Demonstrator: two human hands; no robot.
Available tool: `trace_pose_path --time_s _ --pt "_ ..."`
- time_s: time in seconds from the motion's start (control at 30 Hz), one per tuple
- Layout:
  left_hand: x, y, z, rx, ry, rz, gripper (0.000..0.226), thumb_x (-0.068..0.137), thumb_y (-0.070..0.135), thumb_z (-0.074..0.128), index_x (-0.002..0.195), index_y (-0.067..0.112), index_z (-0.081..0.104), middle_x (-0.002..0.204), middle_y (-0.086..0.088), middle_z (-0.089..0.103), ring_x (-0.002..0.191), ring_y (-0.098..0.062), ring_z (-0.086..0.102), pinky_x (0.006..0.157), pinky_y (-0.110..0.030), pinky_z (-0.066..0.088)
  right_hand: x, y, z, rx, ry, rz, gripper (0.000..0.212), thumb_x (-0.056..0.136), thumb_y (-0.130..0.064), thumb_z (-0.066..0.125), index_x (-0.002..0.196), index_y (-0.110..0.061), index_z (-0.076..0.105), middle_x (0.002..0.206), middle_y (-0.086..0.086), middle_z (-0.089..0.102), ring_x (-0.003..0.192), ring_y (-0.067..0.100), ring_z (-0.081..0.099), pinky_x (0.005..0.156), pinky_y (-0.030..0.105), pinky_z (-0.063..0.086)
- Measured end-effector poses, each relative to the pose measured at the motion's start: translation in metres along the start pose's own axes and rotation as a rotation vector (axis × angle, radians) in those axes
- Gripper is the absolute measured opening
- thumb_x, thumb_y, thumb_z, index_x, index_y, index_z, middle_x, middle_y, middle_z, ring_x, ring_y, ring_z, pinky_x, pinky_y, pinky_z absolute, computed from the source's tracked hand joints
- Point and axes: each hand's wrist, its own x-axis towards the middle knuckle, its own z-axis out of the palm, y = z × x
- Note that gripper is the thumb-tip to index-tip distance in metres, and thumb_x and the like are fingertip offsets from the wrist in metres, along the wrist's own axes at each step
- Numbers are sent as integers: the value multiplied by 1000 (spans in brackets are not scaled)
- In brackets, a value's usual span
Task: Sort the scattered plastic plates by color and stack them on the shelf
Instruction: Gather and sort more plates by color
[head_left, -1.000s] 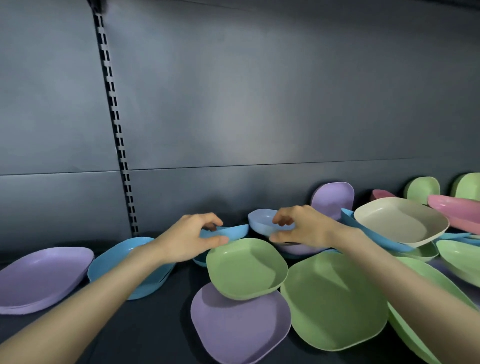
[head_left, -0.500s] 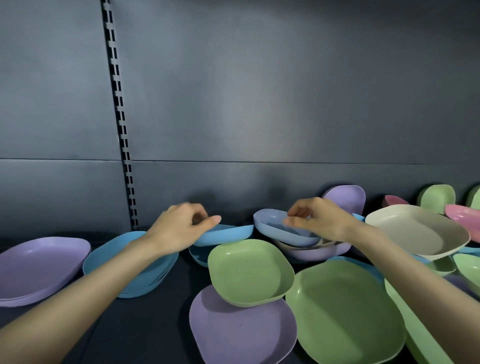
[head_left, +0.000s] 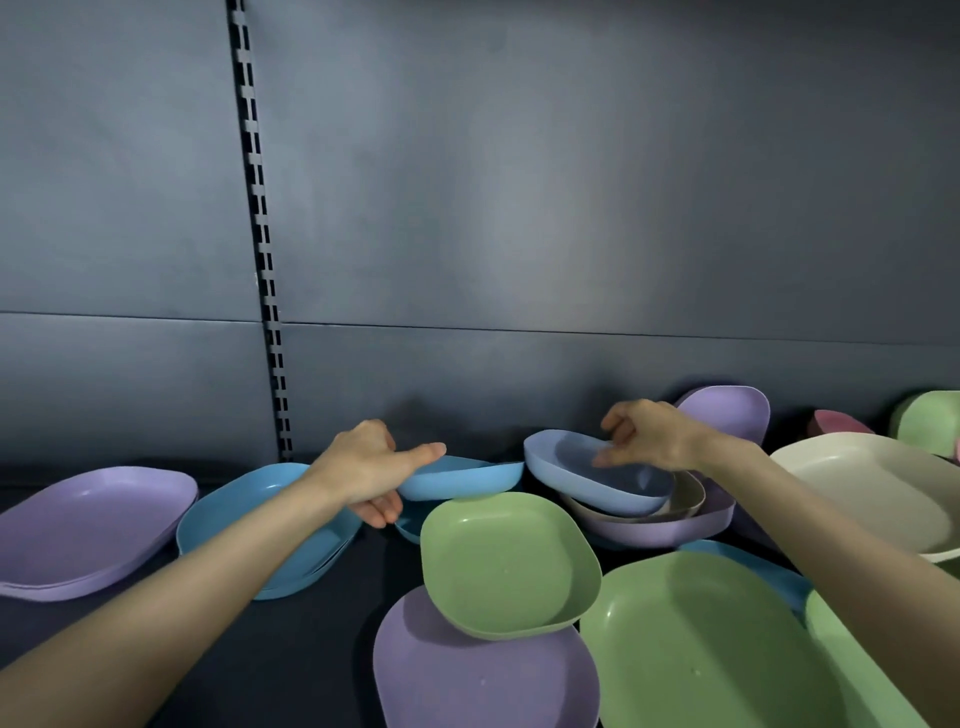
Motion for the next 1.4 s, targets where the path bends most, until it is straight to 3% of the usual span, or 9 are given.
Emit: trace_pose_path --time_s 0.33,0.5,0.7,0.87,1.0,1.17,1.27,1.4 --pt "0 -7 6 -286 43 -6 33 80 29 73 92 1 60 63 -17 67 48 -22 66 48 -28 56 14 2 13 -49 5 -17 39 66 -38 82 94 -19 62 91 1 63 84 19 56 74 24 43" --pt "-2 -9 8 -363 124 56 26 79 26 74 88 3 63 67 -16 68 57 -25 70 54 -29 58 14 2 13 -22 0 -24 43 67 -42 81 98 -18 63 89 -2 61 87 19 57 78 27 46" --pt "-5 -15 9 -441 155 69 23 78 19 75 91 6 62 83 -14 69 61 -23 72 60 -30 60 9 11 9 -29 -92 2 50 64 -54 77 100 -28 54 103 -4 61 97 17 58 90 31 48" --pt "-1 -16 7 -531 157 52 24 79 6 72 97 7 57 88 -19 68 65 -25 71 64 -33 61 7 11 8 31 -166 42 58 70 -50 75 116 -21 56 111 -4 60 100 16 57 91 28 46" --pt "-1 -17 8 -568 167 64 25 80 0 68 97 10 54 100 -24 63 71 -25 68 58 -30 60 6 7 4 85 -120 55 50 64 -46 82 101 -17 64 97 -1 65 90 17 61 75 25 47" --pt "-3 -17 9 -607 178 106 34 79 -5 66 105 11 51 95 -21 64 73 -26 69 54 -30 59 -2 4 -8 208 -40 26 26 68 -28 82 82 -11 69 75 2 64 71 17 58 57 22 42" --pt "-4 -15 10 -636 202 137 43 79 -10 64 112 12 47 95 -20 61 75 -25 67 52 -31 59 -12 0 -17 306 41 14 23 74 -23 79 86 -7 67 74 2 62 65 13 54 54 20 41" --pt "-6 -11 10 -683 263 172 47 81 -11 60 119 11 44 110 -17 56 88 -27 62 50 -30 58 -25 -8 -29 497 139 -4 24 78 -19 75 92 -2 64 80 5 64 65 15 55 55 20 42"
